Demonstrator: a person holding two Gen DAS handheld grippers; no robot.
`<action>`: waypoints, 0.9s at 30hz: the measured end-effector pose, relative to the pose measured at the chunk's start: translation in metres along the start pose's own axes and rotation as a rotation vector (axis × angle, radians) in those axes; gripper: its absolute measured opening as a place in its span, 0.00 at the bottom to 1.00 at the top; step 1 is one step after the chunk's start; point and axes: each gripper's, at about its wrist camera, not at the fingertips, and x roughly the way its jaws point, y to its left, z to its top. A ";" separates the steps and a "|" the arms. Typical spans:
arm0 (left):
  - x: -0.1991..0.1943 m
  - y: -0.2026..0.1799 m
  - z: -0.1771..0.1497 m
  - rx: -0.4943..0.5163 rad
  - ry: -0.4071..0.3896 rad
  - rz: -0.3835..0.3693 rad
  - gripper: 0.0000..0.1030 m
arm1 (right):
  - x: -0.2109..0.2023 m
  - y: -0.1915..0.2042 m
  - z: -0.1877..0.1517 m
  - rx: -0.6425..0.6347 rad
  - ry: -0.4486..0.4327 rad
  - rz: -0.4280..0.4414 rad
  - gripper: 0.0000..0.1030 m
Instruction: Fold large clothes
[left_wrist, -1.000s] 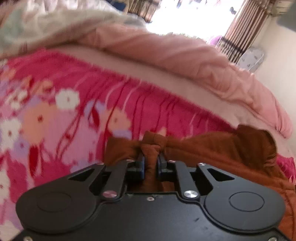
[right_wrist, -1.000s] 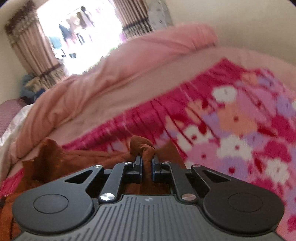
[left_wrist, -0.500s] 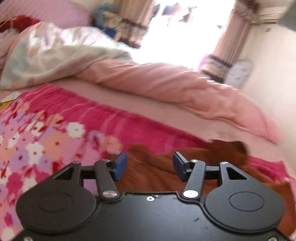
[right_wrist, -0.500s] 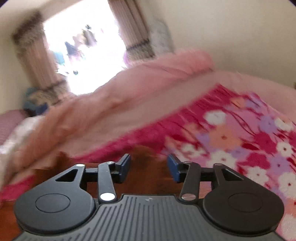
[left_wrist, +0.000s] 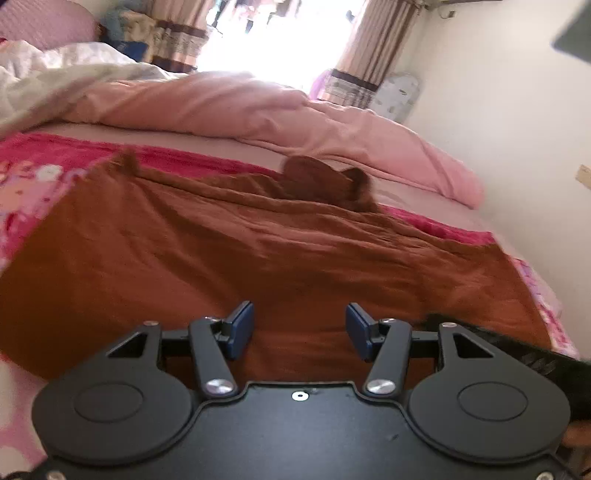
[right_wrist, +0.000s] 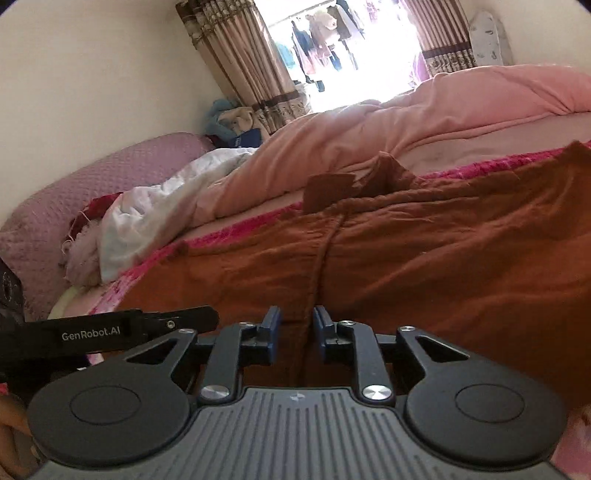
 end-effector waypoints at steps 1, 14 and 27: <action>-0.003 0.007 0.002 -0.001 -0.005 0.020 0.54 | -0.003 -0.006 0.001 0.020 -0.007 -0.009 0.20; -0.060 0.099 -0.001 -0.054 -0.040 0.191 0.55 | -0.109 -0.134 0.016 0.114 -0.139 -0.411 0.22; -0.049 0.104 -0.008 -0.102 -0.052 0.191 0.55 | -0.108 -0.164 -0.003 0.193 -0.134 -0.425 0.18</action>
